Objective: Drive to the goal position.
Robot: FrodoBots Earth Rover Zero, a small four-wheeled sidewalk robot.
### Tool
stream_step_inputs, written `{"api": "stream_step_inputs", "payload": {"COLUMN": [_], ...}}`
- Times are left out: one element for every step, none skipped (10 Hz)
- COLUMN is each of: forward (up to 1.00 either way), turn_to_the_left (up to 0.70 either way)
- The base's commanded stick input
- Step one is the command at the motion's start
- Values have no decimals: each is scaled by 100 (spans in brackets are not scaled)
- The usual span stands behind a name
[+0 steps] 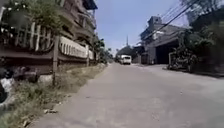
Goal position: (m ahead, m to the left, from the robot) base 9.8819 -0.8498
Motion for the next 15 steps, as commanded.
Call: {"api": "stream_step_inputs", "payload": {"forward": [100, 100, 100, 100, 100, 100, 100, 100, 100, 100, 100, 100, 100, 100, 100], "turn_to_the_left": [0, 0, 0, 0, 0, 0, 0, 0, 0, 0, 0, 0, 0, 0, 0]}}
